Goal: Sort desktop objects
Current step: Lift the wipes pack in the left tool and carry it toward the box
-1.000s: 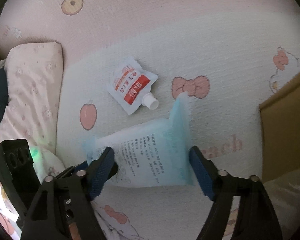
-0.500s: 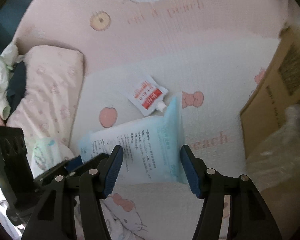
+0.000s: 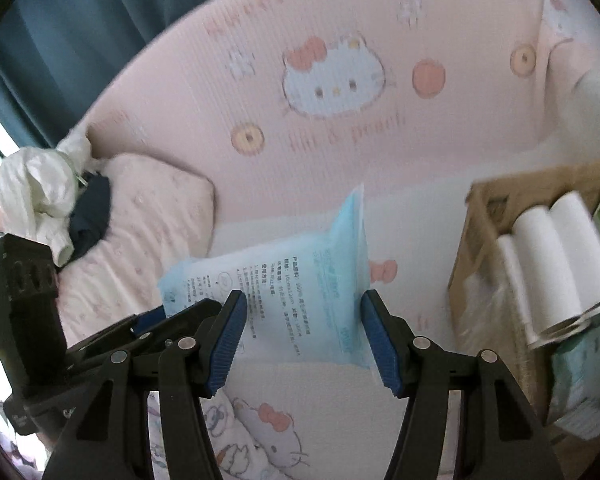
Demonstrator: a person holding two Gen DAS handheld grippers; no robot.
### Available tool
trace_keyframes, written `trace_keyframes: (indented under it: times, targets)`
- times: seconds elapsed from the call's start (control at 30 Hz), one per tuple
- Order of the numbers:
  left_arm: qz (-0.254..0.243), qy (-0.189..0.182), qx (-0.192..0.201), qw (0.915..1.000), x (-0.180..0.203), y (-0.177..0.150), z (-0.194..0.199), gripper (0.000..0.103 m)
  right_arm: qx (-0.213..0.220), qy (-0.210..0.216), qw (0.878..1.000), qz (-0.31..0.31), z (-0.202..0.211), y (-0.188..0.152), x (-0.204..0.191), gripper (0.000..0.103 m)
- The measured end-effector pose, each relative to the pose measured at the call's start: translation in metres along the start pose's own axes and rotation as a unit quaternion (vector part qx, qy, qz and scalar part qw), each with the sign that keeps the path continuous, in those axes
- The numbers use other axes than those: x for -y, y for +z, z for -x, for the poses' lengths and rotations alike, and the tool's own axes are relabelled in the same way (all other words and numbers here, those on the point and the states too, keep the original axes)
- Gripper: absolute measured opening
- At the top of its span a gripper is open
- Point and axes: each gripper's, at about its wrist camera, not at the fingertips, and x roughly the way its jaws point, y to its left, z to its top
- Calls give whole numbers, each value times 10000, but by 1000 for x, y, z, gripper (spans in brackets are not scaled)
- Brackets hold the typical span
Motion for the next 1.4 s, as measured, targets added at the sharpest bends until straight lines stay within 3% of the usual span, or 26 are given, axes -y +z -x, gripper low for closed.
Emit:
trace_keyframes:
  times: [0.33, 0.67, 0.83, 1.17, 1.4]
  targets:
    - [-717, -143, 47, 9973, 74, 11, 2, 50, 474, 12, 9989, -28, 56, 1, 24, 58]
    - [-1381, -511, -465, 9880, 160, -3, -45, 50, 652, -469, 9948, -626, 111, -10, 96, 58]
    - [-1435, -596, -808, 9845, 195, -11, -68, 50, 704, -677, 9913, -880, 132, -22, 124, 58]
    - [-1534, -721, -1514, 9738, 244, -25, -105, 50, 93, -562, 9814, -1835, 154, -40, 198, 58]
    - [-1071, -759, -2115, 9685, 244, -35, -134, 50, -298, -1048, 9802, -1652, 156, -34, 210, 58]
